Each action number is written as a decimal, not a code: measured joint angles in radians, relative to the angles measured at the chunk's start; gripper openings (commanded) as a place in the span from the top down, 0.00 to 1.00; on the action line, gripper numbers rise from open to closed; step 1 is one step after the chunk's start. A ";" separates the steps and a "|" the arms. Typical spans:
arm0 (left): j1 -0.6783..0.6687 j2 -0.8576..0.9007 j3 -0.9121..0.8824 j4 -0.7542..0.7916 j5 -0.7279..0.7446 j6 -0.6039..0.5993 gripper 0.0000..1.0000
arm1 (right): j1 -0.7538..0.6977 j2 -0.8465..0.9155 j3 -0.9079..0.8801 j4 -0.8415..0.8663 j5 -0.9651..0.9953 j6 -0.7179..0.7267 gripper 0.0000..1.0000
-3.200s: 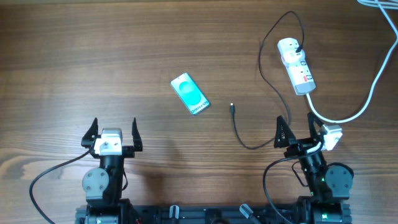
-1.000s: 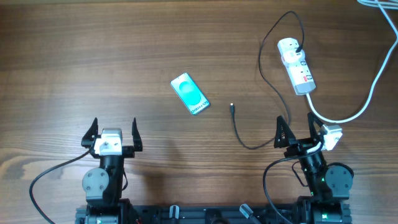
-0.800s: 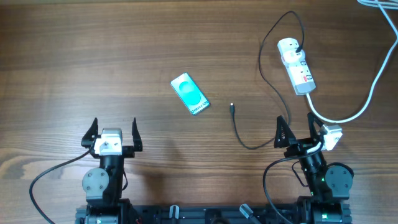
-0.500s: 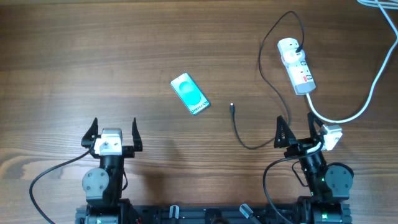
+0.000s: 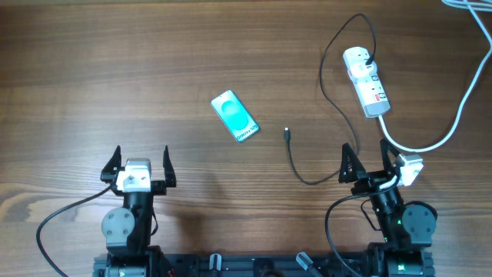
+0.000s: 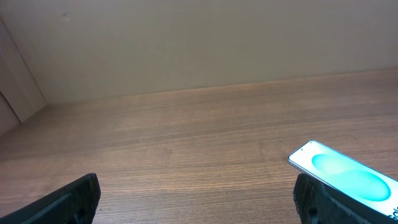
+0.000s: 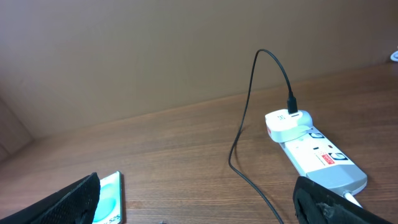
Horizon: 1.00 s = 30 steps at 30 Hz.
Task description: Plug charger to phone and switch on socket
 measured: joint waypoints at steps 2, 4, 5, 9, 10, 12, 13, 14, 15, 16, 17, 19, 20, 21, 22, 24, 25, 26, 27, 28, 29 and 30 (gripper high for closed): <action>0.000 0.000 0.000 0.000 0.000 0.000 0.00 | 0.000 0.000 0.000 0.000 0.000 0.000 0.00; 0.000 0.000 0.000 0.000 0.000 0.000 0.00 | 0.000 0.000 0.000 0.000 0.000 0.000 0.00; 0.000 0.000 0.000 0.000 0.000 0.000 0.00 | 0.000 0.000 0.000 0.000 0.000 0.000 0.00; 0.000 0.000 0.000 0.000 0.000 0.000 0.00 | 0.000 0.000 0.000 0.000 0.000 0.000 0.00; 0.000 0.000 0.000 0.000 0.000 0.000 0.00 | 0.000 0.000 0.000 0.000 0.000 0.000 0.00; 0.000 0.000 0.000 0.011 0.000 0.001 0.00 | 0.000 0.000 0.000 0.000 0.000 0.000 0.00; 0.000 0.000 0.000 0.023 0.000 0.001 0.00 | 0.000 0.000 0.000 0.000 0.000 0.000 0.00; 0.000 0.000 0.000 0.033 0.000 0.001 0.00 | 0.000 0.000 0.000 0.000 0.000 0.000 0.00; 0.000 0.000 0.000 0.035 0.000 0.001 0.00 | 0.000 0.000 0.000 0.000 0.000 0.000 0.00; 0.000 0.000 0.000 0.030 0.000 0.001 0.00 | 0.000 0.000 0.000 0.000 0.000 0.000 0.00; 0.000 0.000 0.000 0.026 0.000 0.001 0.00 | 0.000 0.000 0.000 0.000 0.000 0.000 0.00; 0.000 0.000 0.000 0.023 0.000 0.001 0.00 | 0.000 0.000 0.000 0.000 0.000 0.000 0.00; 0.000 0.000 0.000 0.023 0.000 0.001 0.00 | 0.000 0.000 0.000 0.000 0.000 0.000 0.00; 0.000 0.000 0.000 0.023 0.000 0.001 0.00 | 0.000 0.000 0.000 0.000 0.000 0.000 0.00; 0.000 0.000 0.000 0.026 0.001 0.001 0.00 | 0.000 0.000 0.000 0.000 0.000 0.000 0.00; 0.000 0.000 -0.003 0.067 0.028 0.000 0.00 | 0.000 0.000 0.000 0.000 0.000 0.000 0.00; 0.000 0.000 -0.004 0.105 0.060 -0.003 0.00 | 0.000 0.000 0.000 0.000 0.000 0.000 0.00; 0.000 0.001 -0.006 0.157 0.101 -0.010 0.00 | 0.000 0.000 0.000 0.000 0.000 0.000 0.00; 0.000 0.002 -0.006 0.217 0.143 -0.026 0.00 | 0.000 0.000 0.000 0.001 0.000 0.000 0.00; 0.000 0.001 -0.005 0.277 0.182 -0.046 0.00 | 0.000 0.000 0.000 0.000 0.000 0.000 0.00; 0.000 0.000 0.003 0.311 0.217 -0.079 0.00 | 0.000 0.000 0.000 0.000 0.000 0.000 0.00; 0.000 0.000 0.014 0.319 0.241 -0.118 0.00 | 0.000 0.000 0.000 0.000 0.000 0.000 0.00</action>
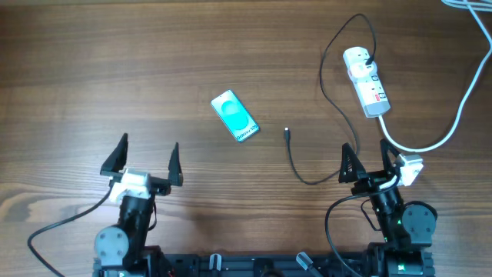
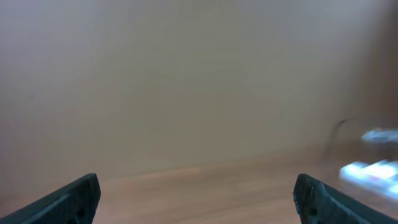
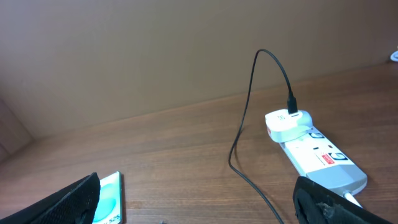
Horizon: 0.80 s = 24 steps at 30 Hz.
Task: Plug charger to phone and switch on socket
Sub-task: 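Raise the left arm and move the left gripper over the blue phone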
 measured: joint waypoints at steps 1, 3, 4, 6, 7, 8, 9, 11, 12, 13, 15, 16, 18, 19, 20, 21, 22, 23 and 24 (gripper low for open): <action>0.000 0.001 0.026 -0.011 0.022 -0.056 0.00 | 0.000 0.000 0.000 0.000 0.000 0.000 0.00; 0.000 0.003 0.103 -0.051 0.046 -0.159 0.00 | 0.000 0.000 0.000 0.000 0.000 0.000 0.00; 0.000 0.009 0.161 -0.071 0.053 -0.205 0.00 | 0.000 0.000 0.000 0.000 0.000 0.000 0.00; 0.000 0.035 0.313 -0.129 0.064 -0.284 0.00 | 0.000 0.001 0.000 0.001 0.000 0.000 0.00; 0.000 0.056 0.397 -0.181 0.072 -0.311 0.00 | 0.000 0.001 0.000 0.000 0.000 0.000 0.00; 0.000 0.074 0.454 -0.203 0.078 -0.324 0.00 | 0.000 0.001 0.000 0.000 0.000 0.000 0.00; 0.000 0.111 0.554 -0.286 0.085 -0.343 0.00 | 0.000 0.002 0.000 0.000 0.000 0.000 0.00; 0.000 0.198 0.734 -0.424 0.096 -0.367 0.00 | 0.000 0.004 -0.001 -0.001 0.000 0.000 0.00; 0.000 0.254 0.833 -0.508 0.101 -0.375 0.00 | 0.000 0.004 -0.001 0.000 0.001 0.000 0.00; 0.000 0.333 0.962 -0.643 0.105 -0.386 0.00 | 0.000 0.004 -0.001 -0.001 0.003 0.000 0.00; 0.000 0.495 1.194 -0.823 0.112 -0.392 0.00 | 0.000 0.005 -0.001 0.000 0.003 0.000 0.00; 0.000 0.566 1.289 -0.886 0.114 -0.394 0.00 | 0.000 0.005 -0.001 0.001 0.003 0.000 0.00; 0.000 0.721 1.501 -1.055 0.117 -0.396 0.00 | 0.000 0.005 -0.001 0.000 0.003 0.000 0.00; 0.000 0.771 1.561 -1.089 0.119 -0.394 0.00 | 0.000 0.006 -0.001 0.000 0.004 0.000 0.00; 0.000 0.856 1.672 -1.197 0.120 -0.396 0.00 | 0.000 0.006 -0.001 0.000 0.003 0.000 0.00; 0.000 0.940 1.779 -1.276 0.120 -0.399 0.00 | 0.000 0.006 -0.001 0.000 0.003 0.000 0.00; 0.000 0.989 1.830 -1.312 0.119 -0.398 0.00 | 0.000 0.006 -0.001 0.000 0.003 0.000 0.00; 0.000 1.072 1.929 -1.415 0.121 -0.399 0.00 | 0.000 0.006 -0.001 0.000 0.003 0.000 0.00; 0.000 1.131 1.983 -1.469 0.123 -0.399 0.00 | 0.000 0.006 -0.001 0.000 0.003 0.000 0.00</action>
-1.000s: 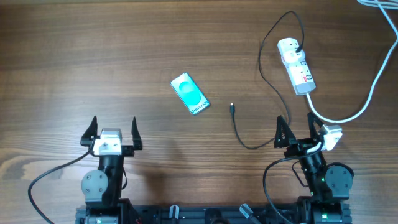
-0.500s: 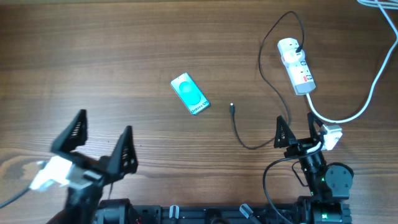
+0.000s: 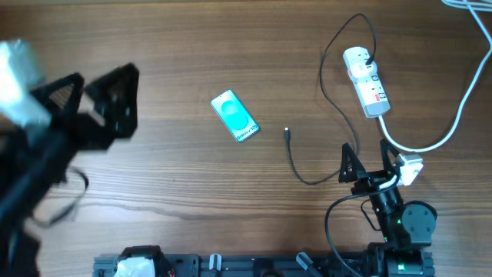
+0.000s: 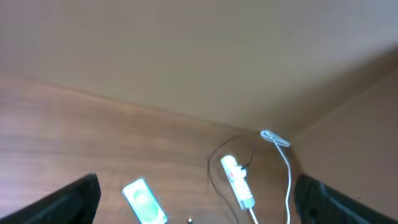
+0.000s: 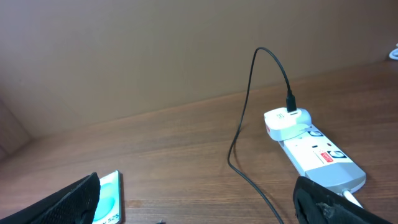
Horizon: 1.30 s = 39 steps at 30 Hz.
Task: Plug charger to phone and switch on socket
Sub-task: 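Raise the left arm and move the left gripper over the blue phone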
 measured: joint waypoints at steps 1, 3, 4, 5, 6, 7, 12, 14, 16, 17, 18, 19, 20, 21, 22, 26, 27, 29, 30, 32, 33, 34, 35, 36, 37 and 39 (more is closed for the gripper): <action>0.000 0.058 0.052 -0.063 0.001 0.000 0.00 | 0.000 0.000 0.000 0.000 0.000 0.000 0.00; 0.000 0.151 0.098 -0.137 0.000 0.000 0.00 | 0.000 0.000 0.000 0.000 0.000 0.000 0.00; 0.000 0.198 0.102 -0.172 0.000 0.000 0.00 | 0.000 0.000 0.000 0.000 0.000 0.000 0.00; 0.000 0.234 0.103 -0.200 0.000 -0.001 0.00 | 0.000 0.000 0.000 0.000 0.000 0.000 0.00; 0.000 0.266 0.103 -0.216 0.000 -0.001 0.00 | 0.000 0.000 0.000 0.000 0.000 0.000 0.00; 0.000 0.302 0.103 -0.229 0.000 -0.003 0.00 | 0.000 0.000 0.000 0.000 0.000 0.000 0.00; 0.000 0.424 0.104 -0.260 0.000 -0.004 0.00 | 0.000 0.000 0.000 0.000 0.000 0.000 0.00; 0.000 0.467 0.104 -0.288 0.000 -0.004 0.00 | 0.000 0.000 0.000 0.000 0.000 0.000 0.00; 0.000 0.491 0.104 -0.337 0.000 -0.004 0.20 | 0.000 0.000 0.000 0.000 0.000 0.000 0.00; 0.000 0.497 0.104 -0.352 0.000 -0.002 0.34 | 0.000 0.000 0.000 0.000 0.000 0.000 0.00; 0.000 0.499 0.104 -0.354 0.001 -0.010 0.48 | 0.000 0.000 0.000 0.000 0.000 0.000 0.00; 0.000 0.500 0.104 -0.354 0.001 -0.013 0.68 | 0.000 0.000 0.000 0.000 0.000 0.000 0.00; 0.000 0.500 0.104 -0.359 0.000 -0.011 0.87 | 0.000 0.000 0.000 0.000 0.000 0.000 0.00; 0.000 0.500 0.104 -0.362 0.000 -0.014 0.96 | 0.000 0.000 0.000 0.000 0.000 0.000 0.00; 0.000 0.500 0.104 -0.369 0.000 -0.013 0.96 | 0.000 0.000 0.000 0.000 0.000 0.000 0.00; 0.000 0.500 0.105 -0.417 0.001 -0.011 0.96 | 0.000 0.000 0.000 0.000 0.000 0.000 0.00; 0.000 0.500 0.105 -0.433 0.001 -0.011 0.96 | 0.000 0.000 0.000 0.000 0.000 0.000 0.00; 0.000 0.500 0.105 -0.453 0.000 -0.011 0.96 | 0.000 0.000 0.000 0.000 0.000 0.000 0.00; -0.002 0.500 0.105 -0.457 0.001 -0.011 0.96 | 0.000 0.000 0.000 0.000 0.000 0.000 0.00; -0.013 0.500 0.105 -0.457 0.000 -0.011 0.96 | 0.000 0.000 0.000 0.000 0.000 0.000 0.00; -0.023 0.500 0.105 -0.457 0.000 -0.011 0.96 | 0.000 0.000 0.000 0.000 0.000 0.000 0.00; -0.034 0.500 0.105 -0.457 0.000 -0.012 0.96 | 0.000 0.000 0.000 0.000 0.000 0.000 0.00; -0.050 0.500 0.105 -0.457 -0.002 -0.016 0.96 | 0.000 0.000 0.000 0.000 0.000 0.000 0.00; -0.069 0.500 0.105 -0.456 -0.009 -0.024 0.96 | 0.000 0.000 0.000 0.000 0.000 0.000 0.00; -0.083 0.501 0.104 -0.456 -0.016 -0.034 0.96 | 0.000 0.000 0.000 0.000 0.000 0.000 0.00; -0.126 0.504 0.100 -0.453 -0.060 -0.069 0.96 | 0.000 0.000 0.000 0.000 0.000 0.000 0.00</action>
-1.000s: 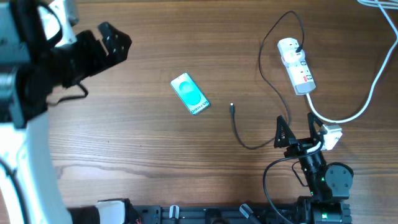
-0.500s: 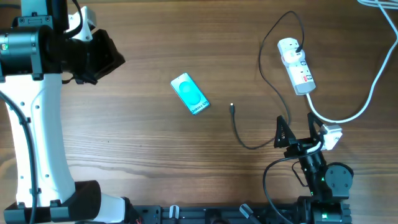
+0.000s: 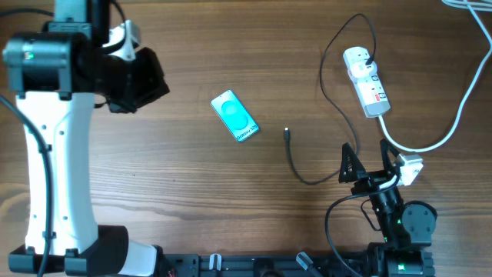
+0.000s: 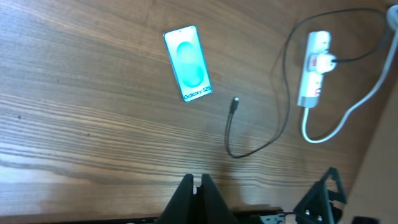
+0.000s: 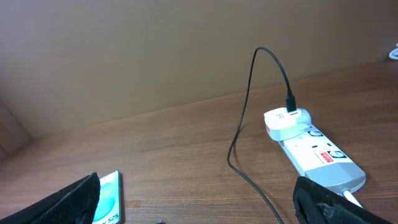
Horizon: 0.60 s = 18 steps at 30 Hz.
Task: Plug charger to phone and switch on socket
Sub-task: 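Raise the left arm and move the left gripper over the blue phone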
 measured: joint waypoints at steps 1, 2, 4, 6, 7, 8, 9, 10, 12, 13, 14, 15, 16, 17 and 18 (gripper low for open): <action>-0.032 0.005 -0.005 0.000 -0.032 -0.022 0.96 | 0.000 0.000 0.000 0.000 0.000 0.000 0.00; -0.051 0.010 -0.009 0.002 -0.047 -0.034 0.96 | 0.000 0.000 0.000 0.000 0.000 0.000 0.00; -0.096 0.023 -0.015 0.020 -0.071 -0.051 0.95 | 0.000 0.000 0.000 0.000 0.000 0.000 0.00; -0.138 0.034 -0.019 0.042 -0.082 -0.061 0.93 | 0.000 0.000 0.000 0.000 0.000 0.000 0.00; -0.161 0.038 -0.019 0.053 -0.087 -0.064 0.92 | 0.000 0.000 0.000 0.000 0.000 0.000 0.00; -0.181 0.042 -0.020 0.066 -0.091 -0.066 0.90 | 0.000 0.000 0.000 0.000 0.000 0.000 0.00; -0.199 0.044 -0.020 0.077 -0.092 -0.069 0.90 | 0.000 0.000 0.000 0.000 0.000 0.000 0.00; -0.208 0.045 -0.020 0.082 -0.092 -0.071 0.90 | 0.000 0.000 0.000 0.000 0.000 0.000 0.00; -0.234 0.055 -0.020 0.087 -0.108 -0.091 0.89 | 0.000 0.000 0.000 0.000 0.000 0.000 0.00; -0.245 0.063 -0.020 0.087 -0.119 -0.106 0.89 | 0.000 0.000 0.000 0.000 0.000 0.000 0.00; -0.253 0.071 -0.020 0.087 -0.129 -0.115 0.88 | 0.000 0.000 0.000 0.000 0.000 0.000 0.00; -0.266 0.086 -0.020 0.087 -0.145 -0.130 0.85 | 0.000 0.000 0.000 0.000 0.000 0.000 0.00; -0.280 0.110 -0.020 0.087 -0.156 -0.145 0.83 | 0.000 0.000 0.000 0.000 0.000 0.000 0.00; -0.288 0.124 -0.020 0.088 -0.163 -0.153 0.81 | 0.000 0.000 0.000 0.000 0.000 0.000 0.00; -0.294 0.135 -0.020 0.090 -0.167 -0.156 0.78 | 0.000 0.000 0.000 0.000 0.000 0.000 0.00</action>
